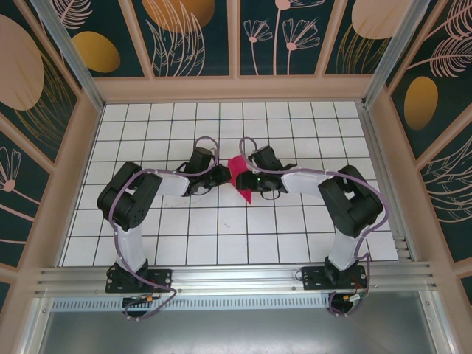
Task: Fold a paper plane with a square sheet of paper (pick it up from the middle)
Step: Move a paper plane to the center of the table.
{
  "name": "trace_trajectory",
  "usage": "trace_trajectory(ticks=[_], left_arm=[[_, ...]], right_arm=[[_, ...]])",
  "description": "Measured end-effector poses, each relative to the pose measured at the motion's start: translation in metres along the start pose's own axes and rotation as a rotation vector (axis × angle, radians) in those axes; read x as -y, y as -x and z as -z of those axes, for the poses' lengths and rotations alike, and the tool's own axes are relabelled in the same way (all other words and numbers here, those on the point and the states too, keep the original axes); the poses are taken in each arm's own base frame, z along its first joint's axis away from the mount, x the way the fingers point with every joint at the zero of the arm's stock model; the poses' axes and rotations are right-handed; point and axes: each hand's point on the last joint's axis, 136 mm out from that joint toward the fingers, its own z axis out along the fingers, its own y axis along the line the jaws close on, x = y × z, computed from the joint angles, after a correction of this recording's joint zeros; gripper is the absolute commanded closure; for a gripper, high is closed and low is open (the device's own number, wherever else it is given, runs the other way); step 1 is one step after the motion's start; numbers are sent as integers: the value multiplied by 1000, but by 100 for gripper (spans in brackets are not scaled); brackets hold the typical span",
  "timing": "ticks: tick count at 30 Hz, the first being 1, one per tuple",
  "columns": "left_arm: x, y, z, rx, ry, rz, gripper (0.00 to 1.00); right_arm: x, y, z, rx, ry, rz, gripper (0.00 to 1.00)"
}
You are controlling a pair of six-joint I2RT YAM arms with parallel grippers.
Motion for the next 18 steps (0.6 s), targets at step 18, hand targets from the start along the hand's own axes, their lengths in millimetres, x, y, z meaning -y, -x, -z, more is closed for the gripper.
trace_trajectory(ticks=[18], left_arm=[[-1,1,1,2,14,2,79]], right_arm=[[-4,8,-6,41,-114,63,78]])
